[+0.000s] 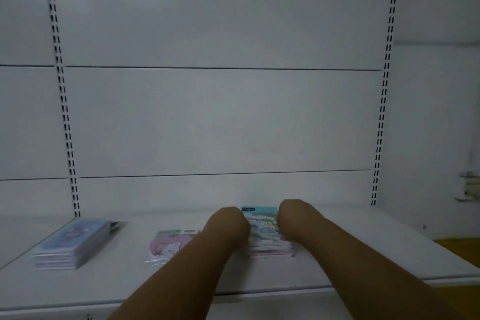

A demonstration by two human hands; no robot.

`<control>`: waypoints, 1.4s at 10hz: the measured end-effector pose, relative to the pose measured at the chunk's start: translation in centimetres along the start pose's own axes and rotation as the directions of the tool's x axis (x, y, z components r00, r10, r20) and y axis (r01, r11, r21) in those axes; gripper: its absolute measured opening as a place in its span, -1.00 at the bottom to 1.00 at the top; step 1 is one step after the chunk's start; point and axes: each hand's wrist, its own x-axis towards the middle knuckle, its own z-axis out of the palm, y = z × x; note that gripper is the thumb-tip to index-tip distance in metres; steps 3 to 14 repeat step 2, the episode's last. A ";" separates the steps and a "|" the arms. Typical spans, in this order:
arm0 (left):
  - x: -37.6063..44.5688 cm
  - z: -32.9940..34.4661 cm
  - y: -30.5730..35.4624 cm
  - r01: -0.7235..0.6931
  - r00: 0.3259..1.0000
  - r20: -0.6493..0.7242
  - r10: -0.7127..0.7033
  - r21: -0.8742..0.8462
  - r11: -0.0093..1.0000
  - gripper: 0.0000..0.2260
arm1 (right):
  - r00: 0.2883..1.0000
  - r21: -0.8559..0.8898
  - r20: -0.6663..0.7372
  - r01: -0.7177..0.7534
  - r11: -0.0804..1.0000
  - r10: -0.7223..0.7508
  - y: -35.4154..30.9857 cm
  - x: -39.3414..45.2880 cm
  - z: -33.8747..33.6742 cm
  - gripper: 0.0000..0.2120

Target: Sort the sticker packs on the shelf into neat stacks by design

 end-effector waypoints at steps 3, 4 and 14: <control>-3.0 -1.4 -5.4 -0.056 0.967 -0.255 0.029 -0.102 0.993 -0.74 | 0.905 0.152 -0.420 0.145 0.978 -0.069 -6.0 -3.4 -1.4 -0.72; -3.0 -1.4 -5.4 -0.056 0.967 -0.255 0.029 -0.102 0.993 -0.74 | 0.905 0.152 -0.420 0.145 0.978 -0.069 -6.0 -3.4 -1.4 -0.72; -3.0 -1.4 -5.4 -0.056 0.967 -0.255 0.029 -0.102 0.993 -0.74 | 0.905 0.152 -0.420 0.145 0.978 -0.069 -6.0 -3.4 -1.4 -0.72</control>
